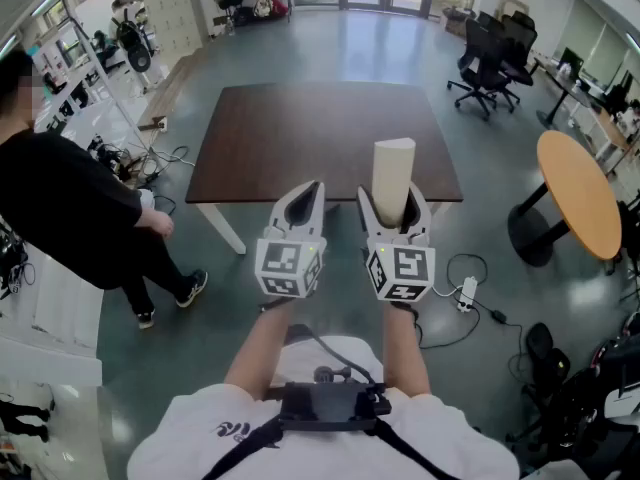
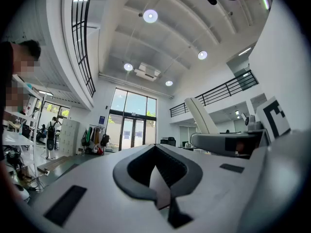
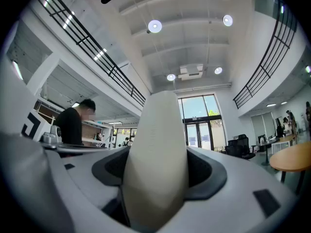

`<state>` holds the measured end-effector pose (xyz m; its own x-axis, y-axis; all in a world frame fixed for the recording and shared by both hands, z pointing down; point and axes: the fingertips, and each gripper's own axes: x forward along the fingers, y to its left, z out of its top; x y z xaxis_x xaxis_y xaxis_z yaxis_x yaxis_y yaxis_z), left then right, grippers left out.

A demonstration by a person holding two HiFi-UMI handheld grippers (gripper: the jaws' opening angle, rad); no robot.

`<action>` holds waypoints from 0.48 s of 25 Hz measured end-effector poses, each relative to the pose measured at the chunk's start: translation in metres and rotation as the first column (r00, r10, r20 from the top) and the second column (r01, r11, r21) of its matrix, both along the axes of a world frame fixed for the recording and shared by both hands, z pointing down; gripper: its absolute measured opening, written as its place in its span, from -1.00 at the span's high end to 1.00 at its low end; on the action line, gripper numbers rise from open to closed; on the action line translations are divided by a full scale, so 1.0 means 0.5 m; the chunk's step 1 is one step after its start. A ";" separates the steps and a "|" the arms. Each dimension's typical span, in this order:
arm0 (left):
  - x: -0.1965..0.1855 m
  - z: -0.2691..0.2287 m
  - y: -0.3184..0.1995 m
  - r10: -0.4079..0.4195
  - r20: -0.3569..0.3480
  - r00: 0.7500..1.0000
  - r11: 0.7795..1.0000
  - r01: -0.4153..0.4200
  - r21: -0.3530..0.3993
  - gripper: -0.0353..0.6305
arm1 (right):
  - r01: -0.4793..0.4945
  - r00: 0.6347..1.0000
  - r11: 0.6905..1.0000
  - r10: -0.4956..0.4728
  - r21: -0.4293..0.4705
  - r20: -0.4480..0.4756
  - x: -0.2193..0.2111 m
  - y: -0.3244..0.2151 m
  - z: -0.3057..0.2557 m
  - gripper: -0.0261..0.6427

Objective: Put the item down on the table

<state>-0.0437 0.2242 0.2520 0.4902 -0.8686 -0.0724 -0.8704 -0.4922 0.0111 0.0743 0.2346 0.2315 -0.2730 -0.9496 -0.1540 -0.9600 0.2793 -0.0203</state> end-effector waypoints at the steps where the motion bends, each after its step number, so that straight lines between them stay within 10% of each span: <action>1: -0.002 0.005 -0.013 0.001 0.000 1.000 1.000 -0.001 -0.009 0.86 | 0.001 1.000 1.000 0.000 -0.009 0.002 -0.002 -0.015 0.005 -0.08; 12: -0.009 0.063 -0.245 0.012 -0.022 1.000 1.000 -0.012 -0.024 0.86 | 0.031 0.999 0.999 -0.032 -0.035 -0.007 -0.033 -0.239 0.074 -0.08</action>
